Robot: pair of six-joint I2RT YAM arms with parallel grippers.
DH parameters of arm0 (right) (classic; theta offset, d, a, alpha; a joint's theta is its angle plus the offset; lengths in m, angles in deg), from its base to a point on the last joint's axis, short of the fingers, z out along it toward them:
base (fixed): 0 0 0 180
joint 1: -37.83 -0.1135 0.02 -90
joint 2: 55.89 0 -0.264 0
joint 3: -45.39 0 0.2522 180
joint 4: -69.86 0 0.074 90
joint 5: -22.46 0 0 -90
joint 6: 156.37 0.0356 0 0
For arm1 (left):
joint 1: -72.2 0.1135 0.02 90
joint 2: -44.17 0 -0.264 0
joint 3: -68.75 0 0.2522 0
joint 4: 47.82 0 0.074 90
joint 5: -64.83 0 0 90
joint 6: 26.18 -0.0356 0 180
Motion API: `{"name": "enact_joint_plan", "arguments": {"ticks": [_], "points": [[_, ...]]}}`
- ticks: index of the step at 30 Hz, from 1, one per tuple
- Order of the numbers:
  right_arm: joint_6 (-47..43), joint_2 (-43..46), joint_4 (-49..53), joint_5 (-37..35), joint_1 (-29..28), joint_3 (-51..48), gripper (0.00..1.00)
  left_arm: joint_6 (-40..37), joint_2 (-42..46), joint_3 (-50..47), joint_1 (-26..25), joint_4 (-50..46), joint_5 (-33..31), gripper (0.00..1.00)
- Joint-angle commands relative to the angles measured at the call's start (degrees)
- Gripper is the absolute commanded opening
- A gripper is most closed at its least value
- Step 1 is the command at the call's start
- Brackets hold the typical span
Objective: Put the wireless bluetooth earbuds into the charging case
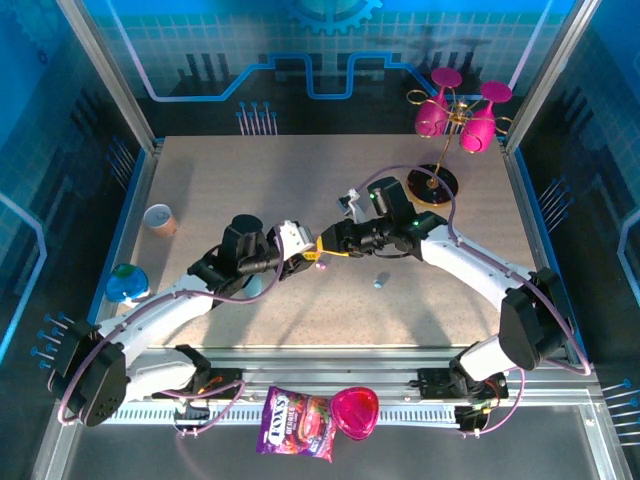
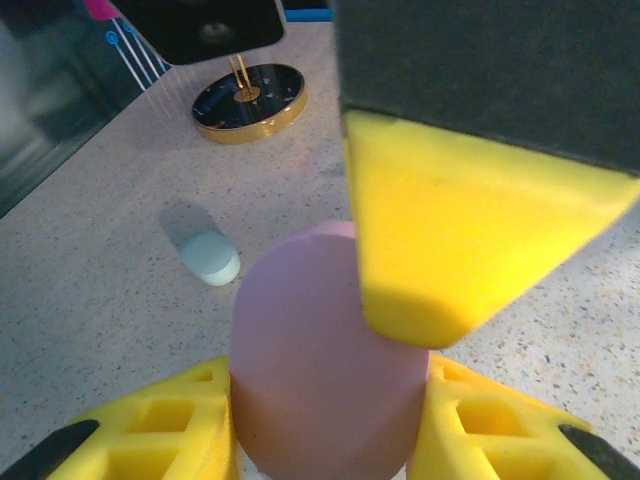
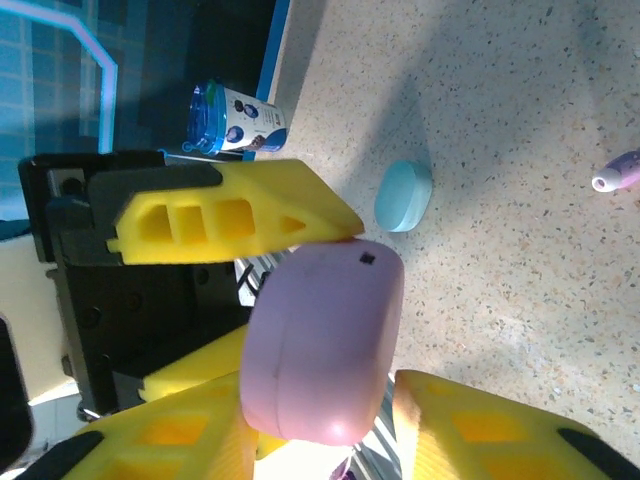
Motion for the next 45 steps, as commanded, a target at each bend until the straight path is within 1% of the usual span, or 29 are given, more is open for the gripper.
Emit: {"name": "enact_joint_plan", "arguments": {"ticks": [1, 5, 8, 9, 11, 13, 16, 18, 21, 25, 28, 31, 33, 39, 43, 45], "points": [[0.1, -1.0, 0.3, -0.4, -0.3, 1.4, 0.35, -1.9, 1.6, -0.6, -0.7, -0.6, 3.5, 0.33], [0.1, -1.3, 0.0, 0.0, -0.4, 1.3, 0.30, -2.0, 1.5, -0.8, -0.8, -0.5, 3.8, 0.34], [-0.2, -0.9, 0.2, 0.0, -0.3, 1.3, 0.24, -1.9, 1.5, -1.1, -0.8, 0.1, 3.5, 0.38], [-0.4, -0.7, 0.2, 0.2, -0.2, 1.2, 0.23, -1.5, 1.6, -1.4, -0.8, 0.9, 3.3, 0.41], [0.0, -0.3, -0.7, 1.2, 0.1, 0.8, 0.23, 0.1, 1.8, -2.4, -0.7, 3.6, 2.8, 0.55], [1.9, 0.6, -3.6, 3.6, 1.1, -0.3, 0.24, 2.6, 2.4, -4.1, -0.6, 8.2, 2.5, 0.65], [7.1, 2.0, -10.1, 8.3, 3.0, -2.9, 0.24, 6.6, 3.4, -7.0, 0.1, 16.0, 3.9, 0.74], [11.0, 2.9, -15.4, 12.1, 4.0, -4.4, 0.24, 9.9, 4.0, -9.2, 0.6, 22.6, 5.0, 0.76], [19.4, 3.8, -26.0, 17.8, 5.3, -7.4, 0.24, 17.1, 3.6, -13.2, 1.8, 36.4, 6.6, 0.79], [35.3, 3.5, -47.7, 21.1, 6.5, -11.9, 0.24, 25.8, 0.1, -16.1, 2.7, 53.2, 8.9, 0.79], [47.7, 1.6, -64.2, 21.7, 6.9, -15.4, 0.24, 29.2, -3.0, -16.8, 2.8, 62.1, 10.4, 0.79], [58.2, -1.0, -77.1, 21.6, 7.3, -17.0, 0.24, 31.9, -6.1, -17.2, 2.8, 69.5, 11.0, 0.77], [62.5, -2.2, -82.7, 21.4, 7.5, -17.5, 0.24, 33.1, -7.7, -16.8, 2.7, 72.4, 11.6, 0.75], [69.6, -5.1, -92.6, 19.7, 7.3, -18.8, 0.24, 33.9, -8.9, -14.9, 2.7, 72.3, 12.9, 0.68], [71.5, -6.5, -95.3, 19.1, 7.2, -19.0, 0.24, 33.4, -8.8, -14.7, 2.8, 72.3, 12.2, 0.59], [71.7, -6.9, -95.5, 19.2, 6.9, -18.9, 0.24, 33.4, -8.9, -14.5, 2.7, 72.4, 11.9, 0.57]]}}
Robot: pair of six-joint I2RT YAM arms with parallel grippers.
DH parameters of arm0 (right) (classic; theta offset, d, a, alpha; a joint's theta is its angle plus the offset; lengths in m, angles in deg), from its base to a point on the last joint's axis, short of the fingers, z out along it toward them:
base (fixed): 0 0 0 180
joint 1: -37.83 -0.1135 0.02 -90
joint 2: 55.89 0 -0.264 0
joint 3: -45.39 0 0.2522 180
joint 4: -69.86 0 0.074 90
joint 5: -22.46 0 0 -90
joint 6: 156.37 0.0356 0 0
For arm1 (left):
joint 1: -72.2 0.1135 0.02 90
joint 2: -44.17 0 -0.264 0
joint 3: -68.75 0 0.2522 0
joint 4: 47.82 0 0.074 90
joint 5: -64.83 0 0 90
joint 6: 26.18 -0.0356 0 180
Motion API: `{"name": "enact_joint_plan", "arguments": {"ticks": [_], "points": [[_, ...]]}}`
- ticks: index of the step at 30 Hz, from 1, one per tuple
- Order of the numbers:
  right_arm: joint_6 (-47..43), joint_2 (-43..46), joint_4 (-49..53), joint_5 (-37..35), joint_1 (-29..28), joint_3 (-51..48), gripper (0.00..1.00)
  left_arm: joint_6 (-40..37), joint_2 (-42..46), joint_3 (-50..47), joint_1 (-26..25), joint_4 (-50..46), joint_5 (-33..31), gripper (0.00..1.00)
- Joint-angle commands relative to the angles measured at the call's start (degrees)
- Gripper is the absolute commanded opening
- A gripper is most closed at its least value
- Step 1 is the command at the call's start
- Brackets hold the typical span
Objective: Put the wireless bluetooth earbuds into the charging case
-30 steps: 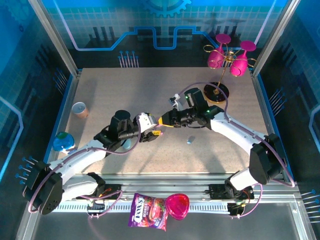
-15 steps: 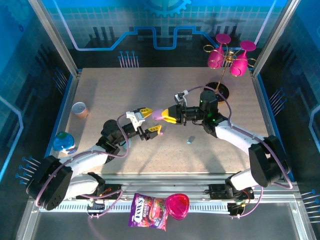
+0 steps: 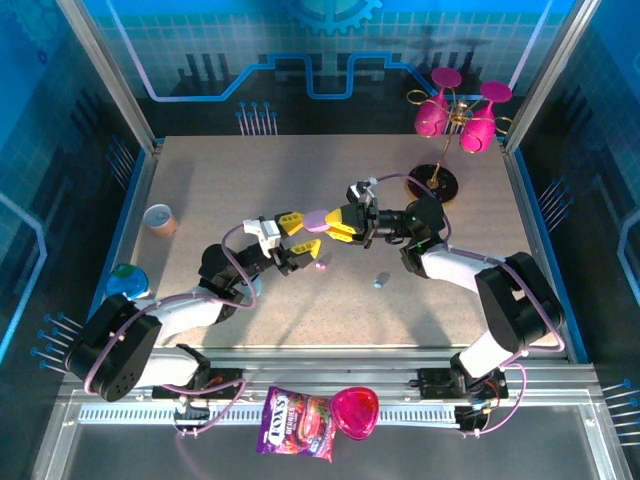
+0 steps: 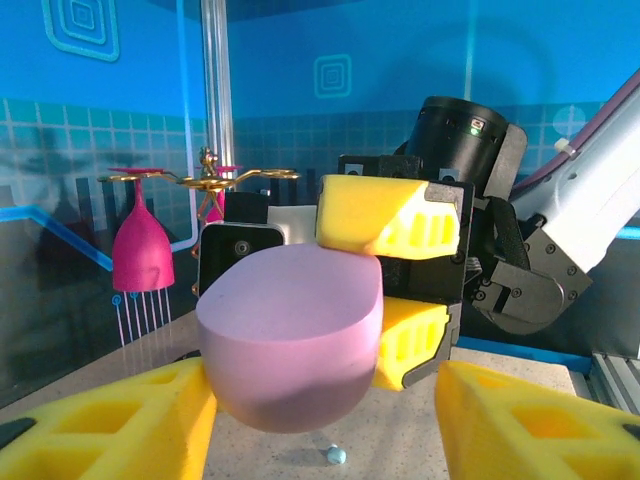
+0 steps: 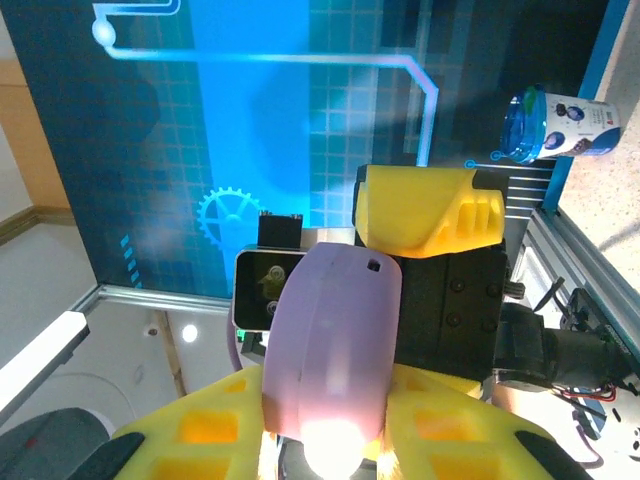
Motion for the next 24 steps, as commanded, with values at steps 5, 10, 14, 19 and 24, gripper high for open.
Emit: {"name": "enact_joint_plan", "arguments": {"ticks": [5, 10, 14, 19, 24], "points": [[2.6, -1.8, -5.9, -1.2, -0.5, -0.1, 0.24, 1.3, -0.8, 2.5, -0.1, 3.5, 2.9, 0.52], [1.9, -2.0, -5.4, -1.1, -0.7, -0.2, 0.24, 2.1, -1.5, 3.3, -0.2, 3.6, 3.4, 0.54], [2.0, -2.4, -5.8, -1.1, -0.7, -0.2, 0.24, 2.3, -1.7, 3.7, -0.2, 3.5, 3.7, 0.51], [1.4, -2.4, -5.2, -0.9, -0.8, -0.2, 0.24, 2.6, -2.2, 4.2, -0.2, 3.5, 4.0, 0.49], [1.0, -2.4, -4.6, -0.8, -0.8, -0.1, 0.24, 3.0, -3.0, 5.2, -0.3, 3.5, 4.7, 0.45]]}}
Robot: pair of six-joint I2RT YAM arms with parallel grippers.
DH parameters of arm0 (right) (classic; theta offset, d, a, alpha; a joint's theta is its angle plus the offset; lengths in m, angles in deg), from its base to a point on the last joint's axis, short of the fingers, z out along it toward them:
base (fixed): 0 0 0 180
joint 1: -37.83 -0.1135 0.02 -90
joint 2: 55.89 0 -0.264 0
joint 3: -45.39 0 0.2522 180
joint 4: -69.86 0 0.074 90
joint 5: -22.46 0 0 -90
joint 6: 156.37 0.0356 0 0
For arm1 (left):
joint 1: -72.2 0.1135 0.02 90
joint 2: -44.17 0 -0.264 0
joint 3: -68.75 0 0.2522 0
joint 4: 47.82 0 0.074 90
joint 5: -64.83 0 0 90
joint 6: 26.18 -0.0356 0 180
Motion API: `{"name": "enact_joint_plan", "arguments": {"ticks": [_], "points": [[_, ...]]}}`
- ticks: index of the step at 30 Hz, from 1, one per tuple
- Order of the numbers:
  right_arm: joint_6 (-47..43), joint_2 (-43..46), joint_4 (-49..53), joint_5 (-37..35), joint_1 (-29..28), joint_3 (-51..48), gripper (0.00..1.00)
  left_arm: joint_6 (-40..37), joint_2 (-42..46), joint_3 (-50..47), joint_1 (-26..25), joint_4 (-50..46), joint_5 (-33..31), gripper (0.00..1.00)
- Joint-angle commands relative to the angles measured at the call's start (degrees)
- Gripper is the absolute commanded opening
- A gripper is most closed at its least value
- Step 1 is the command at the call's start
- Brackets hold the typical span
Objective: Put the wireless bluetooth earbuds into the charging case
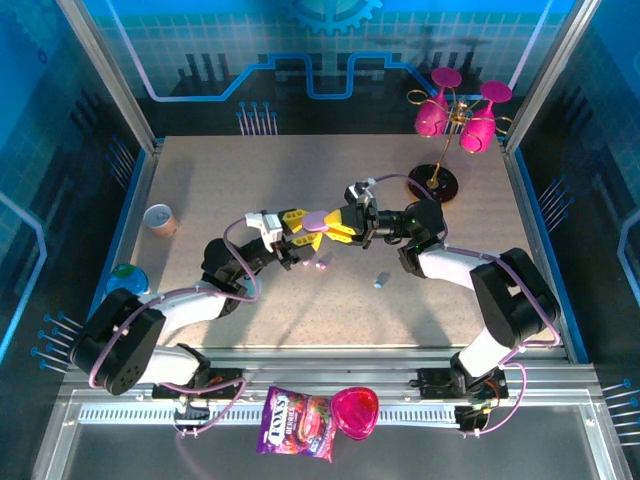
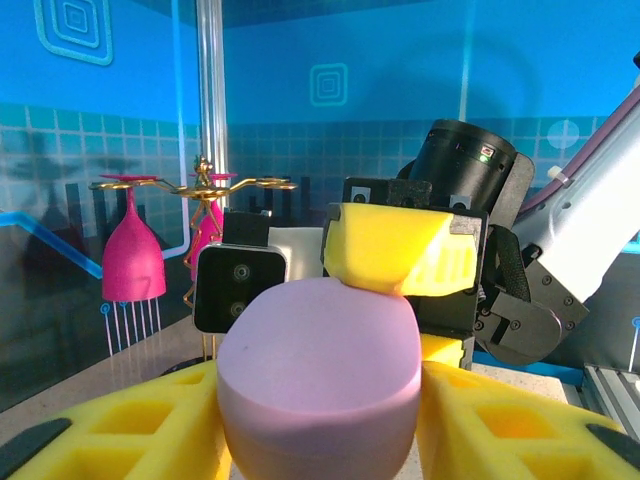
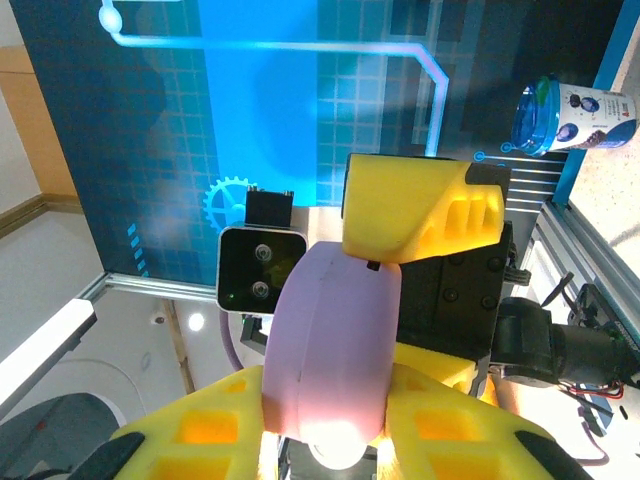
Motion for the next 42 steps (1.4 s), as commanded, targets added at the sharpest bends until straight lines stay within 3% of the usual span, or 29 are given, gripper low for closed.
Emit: {"name": "enact_joint_plan", "arguments": {"ticks": [1, 9, 14, 20, 25, 32, 34, 36, 42], "points": [[-1.1, -0.9, -0.3, -1.3, -0.5, -0.1, 0.24, 1.0, -0.7, 2.2, -0.5, 3.1, 3.7, 0.43], [-1.3, -0.8, 0.2, -1.3, -0.5, 0.9, 0.32, 1.0, -0.9, 1.8, -0.5, 3.2, 4.1, 0.34], [-8.9, 1.6, 5.1, -1.4, 0.6, 0.7, 0.63, 3.5, -0.1, 1.7, -0.1, 2.5, 4.3, 0.31], [-30.6, 9.2, 22.6, -0.5, 2.2, 1.3, 0.79, 3.9, 4.2, 1.1, 0.5, -6.4, 5.5, 0.29], [-55.8, 16.1, 49.7, -3.2, 3.3, 4.3, 0.84, 4.9, 10.1, 1.8, 1.4, -18.5, 6.9, 0.26], [-97.7, 25.1, 84.0, -10.8, 0.3, 13.1, 0.84, 3.9, 15.9, 4.4, 1.8, -33.9, 11.7, 0.25], [-109.6, 27.6, 91.4, -18.7, -4.2, 15.0, 0.84, 4.8, 16.0, 5.2, 1.8, -34.8, 13.6, 0.24], [-116.3, 28.9, 94.0, -22.4, -7.0, 15.7, 0.84, 7.2, 15.7, 5.6, 1.7, -33.2, 15.5, 0.23], [-123.3, 25.7, 101.3, -25.9, -10.1, 19.9, 0.83, 7.2, 15.5, 5.6, 1.3, -31.7, 17.3, 0.22]]}}
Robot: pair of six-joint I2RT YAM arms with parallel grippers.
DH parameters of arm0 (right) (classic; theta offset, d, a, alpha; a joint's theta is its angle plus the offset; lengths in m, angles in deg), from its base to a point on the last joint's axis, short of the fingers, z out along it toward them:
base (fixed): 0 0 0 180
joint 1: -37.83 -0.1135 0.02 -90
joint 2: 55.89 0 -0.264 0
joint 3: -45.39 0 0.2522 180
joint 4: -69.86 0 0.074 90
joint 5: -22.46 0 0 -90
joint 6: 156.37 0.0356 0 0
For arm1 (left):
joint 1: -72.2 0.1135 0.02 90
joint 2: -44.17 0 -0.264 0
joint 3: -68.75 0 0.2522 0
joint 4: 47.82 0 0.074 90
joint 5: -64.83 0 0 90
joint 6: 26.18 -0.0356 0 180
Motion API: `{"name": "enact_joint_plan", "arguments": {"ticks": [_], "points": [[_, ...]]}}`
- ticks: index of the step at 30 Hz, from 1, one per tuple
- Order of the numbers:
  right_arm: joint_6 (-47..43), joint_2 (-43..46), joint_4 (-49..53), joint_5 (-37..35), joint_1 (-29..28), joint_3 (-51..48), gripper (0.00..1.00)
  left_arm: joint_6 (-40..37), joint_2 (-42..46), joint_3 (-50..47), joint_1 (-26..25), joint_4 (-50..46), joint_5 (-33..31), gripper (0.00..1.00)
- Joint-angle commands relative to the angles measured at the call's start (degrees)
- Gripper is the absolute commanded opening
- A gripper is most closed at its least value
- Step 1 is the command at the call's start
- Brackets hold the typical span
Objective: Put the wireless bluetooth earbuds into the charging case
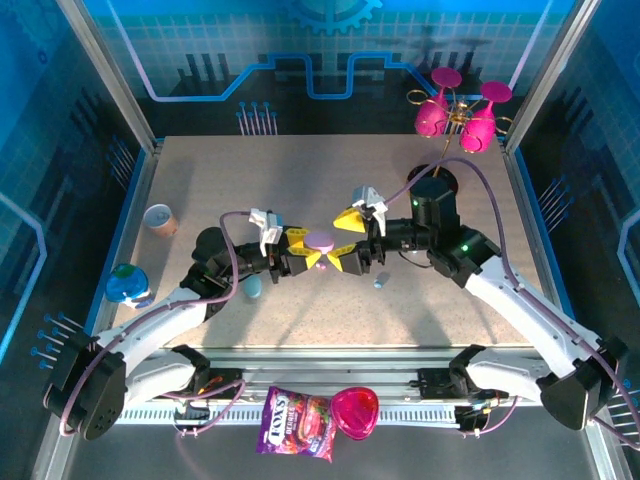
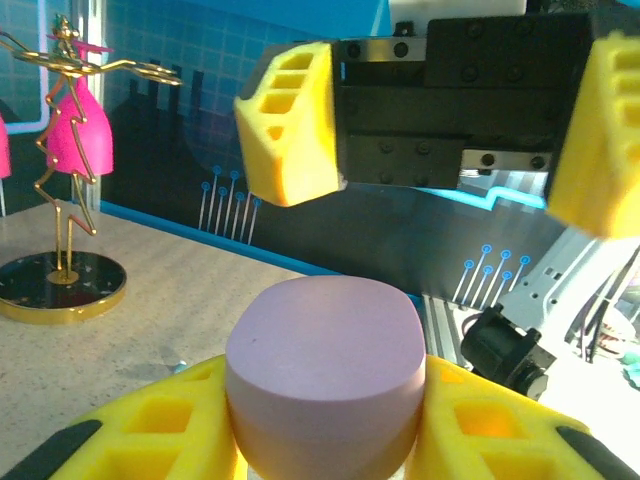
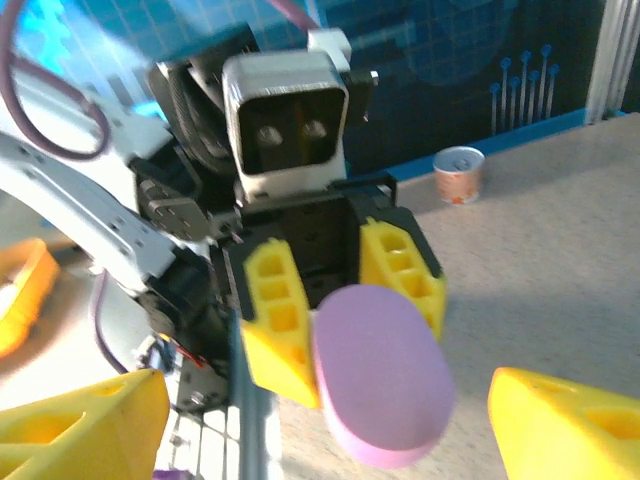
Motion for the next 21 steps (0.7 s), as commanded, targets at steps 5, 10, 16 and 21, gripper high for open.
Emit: {"name": "enact_joint_plan", "arguments": {"ticks": [5, 10, 16, 21], "points": [[-9.1, -4.3, 8.0, -7.8, -2.6, 2.6, 0.80, -1.0, 0.7, 1.7, -0.5, -0.3, 2.5, 0.22], [-4.3, -5.4, 6.3, -9.0, -2.4, 3.3, 0.76, -2.8, 0.6, 1.6, -1.0, -0.9, 3.0, 0.22], [-1.9, -5.6, 5.7, -7.8, -1.3, 3.5, 0.74, -4.1, 0.7, 1.3, -1.0, -1.1, 2.8, 0.22], [-0.5, -4.9, 5.3, -5.9, 0.7, 3.3, 0.74, -5.5, 0.4, 1.5, -0.9, -2.2, 2.3, 0.23]]}}
